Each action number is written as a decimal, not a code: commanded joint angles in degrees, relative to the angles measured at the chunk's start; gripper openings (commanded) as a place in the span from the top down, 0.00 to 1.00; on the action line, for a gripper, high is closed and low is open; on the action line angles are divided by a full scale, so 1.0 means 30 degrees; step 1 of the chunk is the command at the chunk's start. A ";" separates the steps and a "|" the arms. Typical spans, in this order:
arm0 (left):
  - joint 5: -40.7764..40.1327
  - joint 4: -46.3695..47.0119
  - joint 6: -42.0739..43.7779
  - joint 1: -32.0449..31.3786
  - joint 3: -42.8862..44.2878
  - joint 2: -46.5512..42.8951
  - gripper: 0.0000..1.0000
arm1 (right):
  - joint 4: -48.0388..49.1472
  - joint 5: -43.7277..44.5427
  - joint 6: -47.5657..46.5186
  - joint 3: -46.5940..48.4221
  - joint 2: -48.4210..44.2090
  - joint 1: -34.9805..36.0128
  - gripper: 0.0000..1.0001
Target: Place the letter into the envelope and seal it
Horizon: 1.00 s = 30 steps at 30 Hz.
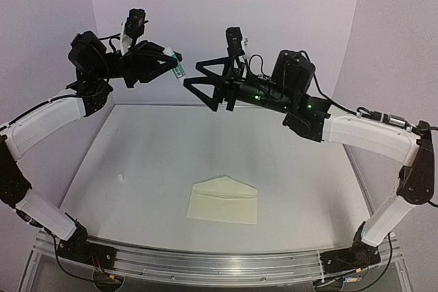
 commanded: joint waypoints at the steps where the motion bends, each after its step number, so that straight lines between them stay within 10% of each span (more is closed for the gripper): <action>1: -0.1182 -0.1684 0.0892 -0.0012 0.0991 -0.0270 1.00 | -0.2000 0.9100 -0.6782 0.0168 -0.0967 0.2789 0.20; 10: -0.1319 -0.2013 0.1042 -0.0014 0.1135 -0.0144 1.00 | -0.2255 1.6775 -1.0281 0.1779 0.0438 0.4765 0.41; 30: -0.1256 -0.2024 0.1215 -0.0011 0.1213 0.0078 1.00 | -0.2356 1.6604 -1.0782 0.3159 0.1392 0.5231 0.54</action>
